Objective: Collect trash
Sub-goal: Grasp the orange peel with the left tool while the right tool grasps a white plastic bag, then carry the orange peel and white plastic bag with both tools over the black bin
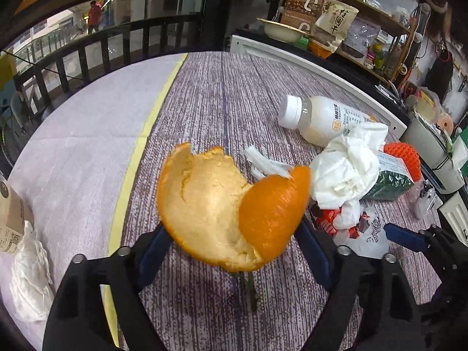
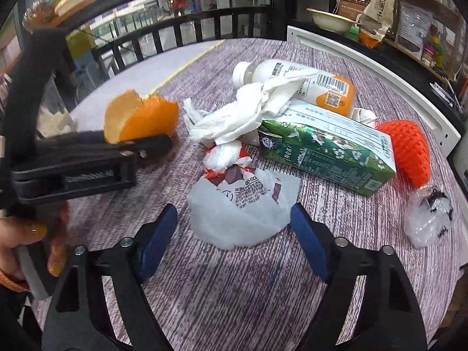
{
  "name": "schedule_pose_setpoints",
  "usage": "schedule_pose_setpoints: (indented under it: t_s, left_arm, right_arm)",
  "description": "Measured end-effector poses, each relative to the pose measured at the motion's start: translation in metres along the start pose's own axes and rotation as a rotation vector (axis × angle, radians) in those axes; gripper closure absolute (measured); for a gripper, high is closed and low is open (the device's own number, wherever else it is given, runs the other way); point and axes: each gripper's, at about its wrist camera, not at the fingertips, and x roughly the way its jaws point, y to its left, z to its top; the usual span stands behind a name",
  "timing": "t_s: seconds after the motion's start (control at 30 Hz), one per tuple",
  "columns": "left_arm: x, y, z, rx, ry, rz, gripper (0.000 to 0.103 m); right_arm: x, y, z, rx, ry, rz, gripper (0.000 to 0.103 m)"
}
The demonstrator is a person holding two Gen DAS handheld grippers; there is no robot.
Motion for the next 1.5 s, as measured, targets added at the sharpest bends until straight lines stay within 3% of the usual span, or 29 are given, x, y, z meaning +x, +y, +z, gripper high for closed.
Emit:
schedule_pose_setpoints:
  t_s: [0.03, 0.1, 0.17, 0.23, 0.67, 0.9, 1.17, 1.5]
  left_arm:
    - [-0.001, 0.001, 0.0, -0.007, -0.009, -0.003, 0.031]
    - [-0.006, 0.003, 0.0, -0.021, -0.029, -0.008, 0.042]
    - [-0.01, 0.004, 0.0, -0.027, -0.044, -0.018, 0.051]
    - [-0.013, 0.004, -0.001, -0.035, -0.047, -0.022, 0.053]
    - [-0.051, 0.009, -0.041, -0.08, -0.081, -0.132, 0.058]
    - [-0.08, -0.012, -0.065, -0.022, -0.13, -0.168, 0.057]
    - [-0.119, -0.047, -0.09, 0.053, -0.202, -0.24, 0.057]
    - [-0.134, -0.105, -0.113, 0.171, -0.197, -0.333, 0.057]
  right_arm:
    - [0.002, 0.0, 0.0, -0.006, 0.009, -0.002, 0.045]
    - [0.003, 0.0, 0.0, -0.007, 0.012, 0.002, 0.075]
    - [-0.001, -0.002, -0.002, -0.006, 0.003, 0.015, 0.089]
    - [-0.008, -0.004, -0.006, 0.009, -0.008, 0.036, 0.094]
    - [-0.069, -0.005, -0.054, 0.003, -0.075, 0.092, 0.096]
    - [-0.109, -0.009, -0.088, 0.022, -0.135, 0.107, 0.096]
    - [-0.155, -0.029, -0.13, 0.086, -0.215, 0.042, 0.096]
    - [-0.21, -0.097, -0.187, 0.302, -0.322, -0.05, 0.096]
